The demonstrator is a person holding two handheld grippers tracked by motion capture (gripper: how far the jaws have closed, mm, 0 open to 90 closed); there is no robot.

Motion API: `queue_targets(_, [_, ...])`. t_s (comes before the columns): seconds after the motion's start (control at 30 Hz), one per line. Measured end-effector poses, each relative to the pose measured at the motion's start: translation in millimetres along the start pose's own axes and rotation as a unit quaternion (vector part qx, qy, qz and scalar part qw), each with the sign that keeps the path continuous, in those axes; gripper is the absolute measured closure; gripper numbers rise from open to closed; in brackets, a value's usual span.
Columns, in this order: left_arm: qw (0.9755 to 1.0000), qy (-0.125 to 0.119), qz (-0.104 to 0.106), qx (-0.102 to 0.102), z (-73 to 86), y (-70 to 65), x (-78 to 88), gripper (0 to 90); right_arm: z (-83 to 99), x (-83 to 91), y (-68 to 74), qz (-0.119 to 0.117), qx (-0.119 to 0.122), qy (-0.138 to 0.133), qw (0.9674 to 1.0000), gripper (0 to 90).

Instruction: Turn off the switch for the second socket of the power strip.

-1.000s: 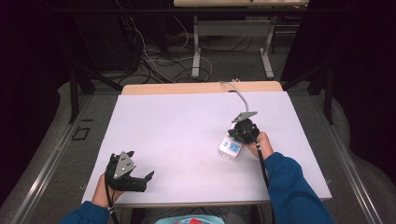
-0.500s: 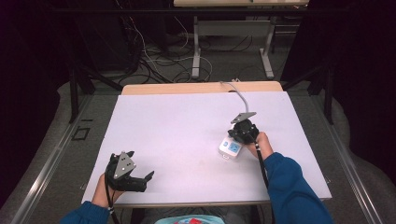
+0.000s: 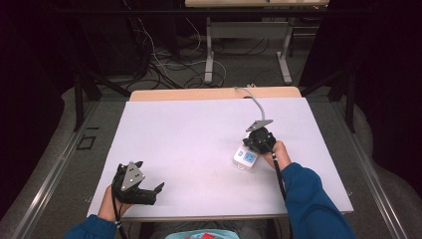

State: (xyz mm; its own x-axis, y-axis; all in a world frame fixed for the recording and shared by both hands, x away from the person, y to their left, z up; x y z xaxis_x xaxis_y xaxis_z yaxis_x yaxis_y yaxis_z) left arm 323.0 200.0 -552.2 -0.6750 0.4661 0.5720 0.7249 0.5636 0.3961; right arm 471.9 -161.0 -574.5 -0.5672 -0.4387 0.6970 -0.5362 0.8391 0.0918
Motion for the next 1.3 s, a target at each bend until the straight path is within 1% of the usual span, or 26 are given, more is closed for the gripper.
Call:
queue_targets(0.2, [1.0000,0.000,0.000,0.001,0.0,0.0,0.0,1.8,0.1,-0.3,0.6,-0.001,-0.001,0.001,1.0000,90.0])
queue_targets(0.3, [1.0000,0.000,0.000,0.001,0.0,0.0,0.0,1.8,0.0,0.6,-0.4,0.001,0.002,0.002,1.0000,90.0])
queue_targets(0.4, [1.0000,0.000,0.000,0.000,0.0,0.0,0.1,1.8,0.1,0.4,-0.3,0.002,-0.001,0.002,1.0000,90.0])
queue_targets(0.43, [1.0000,0.000,0.000,0.000,0.0,0.0,0.1,1.8,0.7,1.3,-0.3,-0.001,0.000,0.010,0.9999,90.0])
queue_targets(0.47, [1.0000,0.000,0.000,0.000,0.0,-0.1,0.1,1.8,0.3,0.5,-0.3,-0.003,-0.001,0.004,1.0000,90.0])
queue_targets(0.5, [1.0000,0.000,0.000,0.000,0.1,0.0,0.1,1.8,0.5,0.6,-0.3,-0.003,-0.001,0.004,1.0000,90.0])
queue_targets(0.53, [1.0000,0.000,0.000,0.000,0.1,0.0,0.1,1.8,0.8,1.4,-0.3,0.000,0.001,0.011,0.9999,90.0])
queue_targets(0.57, [1.0000,0.000,0.000,0.000,0.0,0.0,0.1,1.8,0.1,-0.4,0.7,0.000,-0.003,-0.001,1.0000,90.0])
queue_targets(0.7, [1.0000,0.000,0.001,0.000,0.1,0.0,0.2,1.7,-0.1,-0.4,0.1,0.001,-0.001,-0.003,1.0000,90.0])
queue_targets(0.8, [1.0000,0.000,0.002,-0.002,0.1,0.1,0.3,1.8,0.1,-0.2,0.0,-0.003,0.000,-0.003,1.0000,90.0])
queue_targets(0.93, [1.0000,-0.001,0.002,-0.002,-0.1,-0.2,0.1,1.8,0.5,0.6,0.7,0.006,0.016,-0.002,0.9999,90.0])
queue_targets(1.07, [1.0000,-0.001,0.002,-0.002,-0.1,-0.2,0.1,1.8,0.7,0.7,1.5,0.008,0.014,0.001,0.9999,90.0])
queue_targets(1.1, [1.0000,-0.002,0.002,-0.001,-0.1,-0.3,0.1,1.8,0.9,1.3,1.5,0.009,0.016,0.006,0.9998,90.0])
queue_targets(1.13, [1.0000,-0.001,0.002,-0.002,-0.1,-0.2,0.1,1.8,0.9,1.3,1.5,0.009,0.016,0.006,0.9998,90.0])
queue_targets(1.17, [1.0000,-0.001,0.002,-0.002,-0.1,-0.2,0.1,1.8,0.1,0.4,1.0,0.009,0.021,0.001,0.9997,90.0])
queue_targets(1.27, [1.0000,0.002,0.003,-0.004,0.4,0.0,0.3,1.8,-0.5,-0.2,1.2,0.012,0.022,-0.004,0.9997,90.0])
queue_targets(1.3, [1.0000,-0.001,0.003,-0.002,0.0,-0.4,-0.1,1.8,-0.3,-0.3,2.9,0.011,0.017,-0.008,0.9998,90.0])
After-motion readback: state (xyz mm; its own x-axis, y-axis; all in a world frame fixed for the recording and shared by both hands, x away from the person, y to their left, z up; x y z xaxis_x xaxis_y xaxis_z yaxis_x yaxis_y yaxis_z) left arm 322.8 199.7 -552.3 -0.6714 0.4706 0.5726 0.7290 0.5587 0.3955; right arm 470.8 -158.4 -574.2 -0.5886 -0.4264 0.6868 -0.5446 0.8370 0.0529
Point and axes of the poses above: each handheld gripper's, and its own axes: x roughly backward along the jaws, z roughly out of its underside, y roughly to its left, the point moved 6 cm from there along -x, roughly forward along the jaws, and after that the axes turned 15 degrees about -x, right-handed, at the moved point
